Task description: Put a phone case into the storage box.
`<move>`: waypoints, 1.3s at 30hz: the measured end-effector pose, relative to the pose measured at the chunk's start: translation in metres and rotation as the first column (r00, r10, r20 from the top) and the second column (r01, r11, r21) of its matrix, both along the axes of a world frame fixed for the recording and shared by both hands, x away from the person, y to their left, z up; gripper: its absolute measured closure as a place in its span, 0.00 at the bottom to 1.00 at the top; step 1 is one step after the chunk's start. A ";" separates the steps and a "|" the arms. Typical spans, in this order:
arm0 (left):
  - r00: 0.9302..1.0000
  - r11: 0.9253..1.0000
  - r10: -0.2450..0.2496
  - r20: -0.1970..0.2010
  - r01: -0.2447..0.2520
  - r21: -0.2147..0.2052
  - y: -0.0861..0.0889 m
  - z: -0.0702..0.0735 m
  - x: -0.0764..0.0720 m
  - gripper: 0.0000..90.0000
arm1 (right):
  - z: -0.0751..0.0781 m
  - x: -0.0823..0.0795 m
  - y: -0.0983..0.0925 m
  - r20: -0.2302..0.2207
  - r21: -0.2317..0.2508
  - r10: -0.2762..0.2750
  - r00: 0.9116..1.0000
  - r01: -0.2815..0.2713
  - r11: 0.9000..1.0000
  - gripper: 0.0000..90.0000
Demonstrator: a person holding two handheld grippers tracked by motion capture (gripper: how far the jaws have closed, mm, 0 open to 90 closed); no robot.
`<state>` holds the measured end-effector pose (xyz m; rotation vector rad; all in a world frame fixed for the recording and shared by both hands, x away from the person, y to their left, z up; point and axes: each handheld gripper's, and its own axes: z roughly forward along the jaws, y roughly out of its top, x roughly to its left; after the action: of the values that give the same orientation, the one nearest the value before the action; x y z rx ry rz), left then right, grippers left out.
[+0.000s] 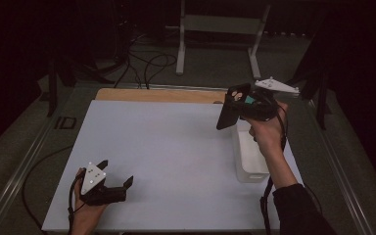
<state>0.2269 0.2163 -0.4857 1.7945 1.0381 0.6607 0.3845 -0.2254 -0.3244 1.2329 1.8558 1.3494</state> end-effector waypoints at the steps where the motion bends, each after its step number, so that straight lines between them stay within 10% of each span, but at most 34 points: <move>1: 1.000 1.000 0.000 0.000 0.000 0.000 0.000 0.000 0.000 0.00 | 0.000 0.001 -0.001 0.000 -0.002 -0.006 1.000 0.006 1.000 0.16; 18: 1.000 1.000 -0.003 -0.004 0.003 0.000 -0.001 -0.001 0.000 0.00 | -0.012 0.026 -0.024 -0.017 -0.044 -0.151 0.988 0.151 0.988 0.16; 39: 1.000 1.000 -0.011 -0.007 0.011 0.005 -0.002 -0.001 0.001 0.00 | -0.035 0.045 -0.046 -0.054 -0.116 -0.301 0.952 0.293 0.949 0.16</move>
<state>0.2279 0.2140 -0.4872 1.8072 1.0314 0.6515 0.4294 -0.2712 -0.3594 1.4527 1.6814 1.0430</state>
